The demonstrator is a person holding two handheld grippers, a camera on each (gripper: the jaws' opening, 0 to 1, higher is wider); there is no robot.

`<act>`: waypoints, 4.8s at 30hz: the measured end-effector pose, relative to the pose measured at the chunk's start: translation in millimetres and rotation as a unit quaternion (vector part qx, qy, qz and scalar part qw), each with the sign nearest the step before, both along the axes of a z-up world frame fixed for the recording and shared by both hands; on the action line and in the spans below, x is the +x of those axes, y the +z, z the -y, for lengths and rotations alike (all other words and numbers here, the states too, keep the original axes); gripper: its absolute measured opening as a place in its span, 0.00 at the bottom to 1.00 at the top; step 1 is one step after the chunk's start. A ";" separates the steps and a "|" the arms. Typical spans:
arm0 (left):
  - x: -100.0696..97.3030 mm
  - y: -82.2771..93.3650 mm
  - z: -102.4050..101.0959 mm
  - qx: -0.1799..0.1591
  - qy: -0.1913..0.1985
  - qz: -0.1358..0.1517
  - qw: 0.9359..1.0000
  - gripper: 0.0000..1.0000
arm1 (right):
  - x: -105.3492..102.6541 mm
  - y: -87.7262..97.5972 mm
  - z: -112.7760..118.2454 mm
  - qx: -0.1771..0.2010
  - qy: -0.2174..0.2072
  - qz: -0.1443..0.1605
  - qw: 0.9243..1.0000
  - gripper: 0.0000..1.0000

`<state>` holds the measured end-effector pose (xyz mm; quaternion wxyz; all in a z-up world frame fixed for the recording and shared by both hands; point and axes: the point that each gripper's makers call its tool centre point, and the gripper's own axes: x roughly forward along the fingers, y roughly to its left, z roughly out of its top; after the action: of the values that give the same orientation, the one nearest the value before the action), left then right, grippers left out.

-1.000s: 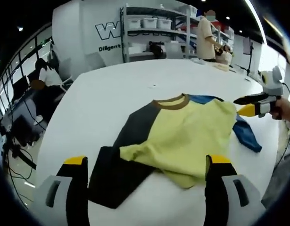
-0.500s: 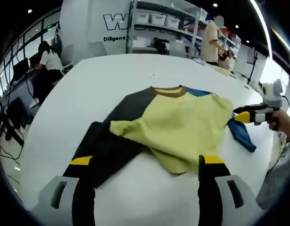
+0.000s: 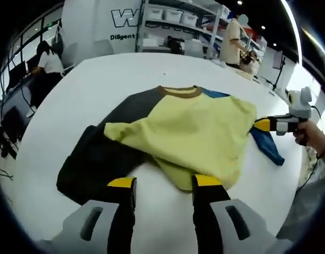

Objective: Fold the garment on the visible template until the final outline fits inside the template.

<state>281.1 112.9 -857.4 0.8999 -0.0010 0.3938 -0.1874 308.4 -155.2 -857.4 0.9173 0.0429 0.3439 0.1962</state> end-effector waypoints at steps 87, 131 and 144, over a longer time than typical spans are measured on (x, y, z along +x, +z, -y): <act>-196.4 24.3 3.3 0.079 -0.116 -0.106 0.984 0.00 | -216.9 48.2 -19.2 -0.138 0.249 -0.082 0.955 0.00; -197.3 19.1 -10.7 0.092 -0.082 -0.105 0.987 0.26 | -218.8 36.2 -4.7 -0.103 0.193 -0.143 0.965 0.11; -170.6 53.7 -2.7 0.051 -0.065 0.001 0.997 0.73 | -155.6 61.8 26.3 -0.058 0.068 -0.072 0.993 0.41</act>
<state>110.5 115.6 -803.7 0.8850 0.0705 0.4015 -0.2249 152.8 -181.5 -795.6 0.8755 -0.0200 0.4223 0.2339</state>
